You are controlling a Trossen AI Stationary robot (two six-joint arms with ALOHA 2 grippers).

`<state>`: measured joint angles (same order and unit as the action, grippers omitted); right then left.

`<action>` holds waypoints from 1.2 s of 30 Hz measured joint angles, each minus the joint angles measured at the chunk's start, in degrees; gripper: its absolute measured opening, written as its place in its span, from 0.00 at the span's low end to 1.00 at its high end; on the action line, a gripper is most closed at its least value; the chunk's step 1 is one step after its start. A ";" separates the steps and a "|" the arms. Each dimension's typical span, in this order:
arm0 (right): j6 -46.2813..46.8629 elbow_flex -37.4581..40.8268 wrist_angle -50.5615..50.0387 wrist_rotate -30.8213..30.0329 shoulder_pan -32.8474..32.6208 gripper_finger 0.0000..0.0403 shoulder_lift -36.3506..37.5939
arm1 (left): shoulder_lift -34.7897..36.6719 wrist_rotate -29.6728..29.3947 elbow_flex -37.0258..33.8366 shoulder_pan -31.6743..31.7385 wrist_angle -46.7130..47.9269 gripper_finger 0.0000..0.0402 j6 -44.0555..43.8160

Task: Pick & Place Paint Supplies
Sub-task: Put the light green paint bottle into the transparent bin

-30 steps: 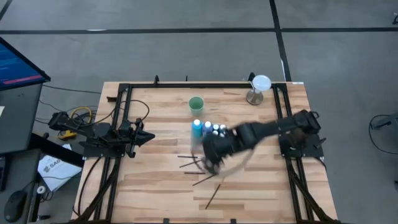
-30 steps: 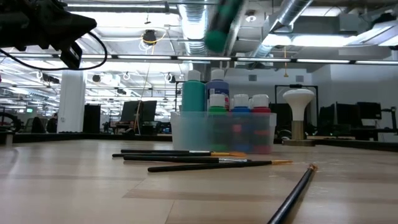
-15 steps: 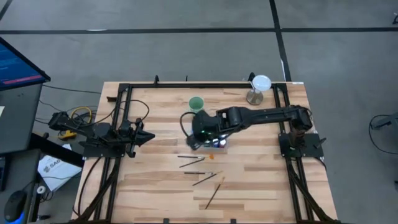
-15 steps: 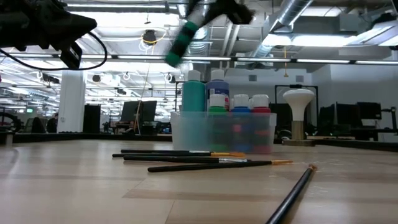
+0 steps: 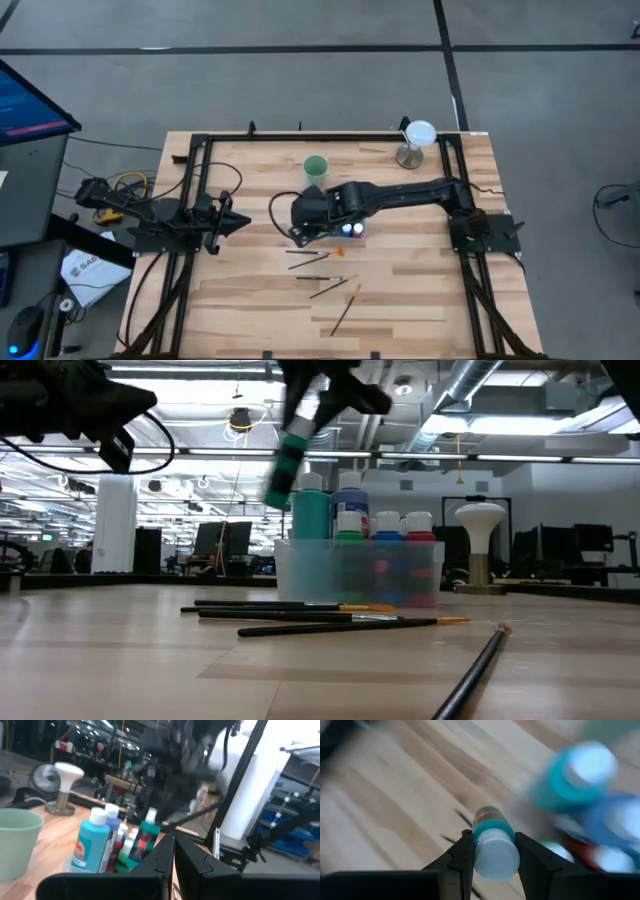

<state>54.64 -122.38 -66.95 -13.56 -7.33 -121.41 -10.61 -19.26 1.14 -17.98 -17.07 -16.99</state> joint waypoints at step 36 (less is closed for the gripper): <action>-1.67 -7.09 -11.12 -1.51 0.68 0.28 -11.07 | -6.06 0.49 0.03 0.02 -2.81 0.02 0.02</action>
<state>52.98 -129.47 -78.07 -15.07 -6.66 -132.49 -16.67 -18.76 1.17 -17.96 -19.88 -16.97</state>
